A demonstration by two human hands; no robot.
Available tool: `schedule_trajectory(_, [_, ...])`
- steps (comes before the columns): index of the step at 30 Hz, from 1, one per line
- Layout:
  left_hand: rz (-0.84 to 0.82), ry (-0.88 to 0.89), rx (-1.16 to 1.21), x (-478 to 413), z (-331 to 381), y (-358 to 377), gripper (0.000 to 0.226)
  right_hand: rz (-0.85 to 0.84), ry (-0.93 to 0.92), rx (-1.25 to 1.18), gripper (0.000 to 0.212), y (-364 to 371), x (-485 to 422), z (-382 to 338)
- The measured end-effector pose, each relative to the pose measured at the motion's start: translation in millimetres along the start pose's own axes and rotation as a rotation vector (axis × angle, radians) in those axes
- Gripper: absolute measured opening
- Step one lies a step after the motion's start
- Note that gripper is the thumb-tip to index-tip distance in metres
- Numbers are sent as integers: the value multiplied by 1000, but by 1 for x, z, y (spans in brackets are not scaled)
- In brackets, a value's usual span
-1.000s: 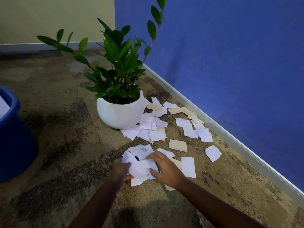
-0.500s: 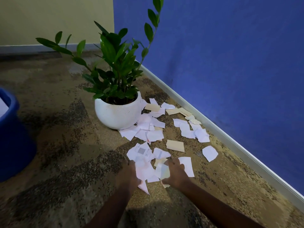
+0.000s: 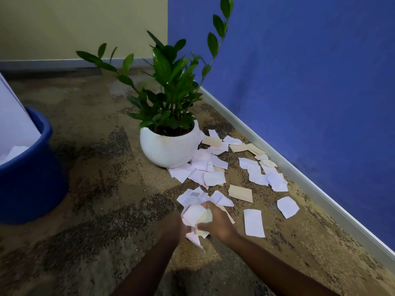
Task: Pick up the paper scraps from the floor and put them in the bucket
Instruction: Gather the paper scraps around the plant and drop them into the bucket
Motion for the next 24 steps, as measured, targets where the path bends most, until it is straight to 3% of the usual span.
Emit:
schedule_trajectory(5, [-2, -53, 245, -5, -18, -36, 46, -18, -53, -122, 60, 5, -8, -38])
schedule_trajectory(11, [113, 28, 494, 4, -39, -116, 64, -34, -199, -222, 56, 12, -17, -111])
schedule_trajectory(16, [298, -30, 633, 9, -73, -194, 36, -75, -304, -272, 37, 18, -21, -194])
schedule_trajectory(22, [517, -41, 730, 33, -109, -279, 11, -142, -380, -398, 44, 32, -14, -298])
schedule_trajectory(24, [579, -49, 753, 38, -124, -302, 17, -160, -384, -425, 45, 42, -10, -327])
Point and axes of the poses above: each hand's wrist, its own x-axis away from the middle knuckle, its own y-axis out of the palm, z = x × y, the point moved 7 cm from there along -x, towards the middle knuckle, and after that the axes turned 4 degrees about z, right-handed, at the moved point
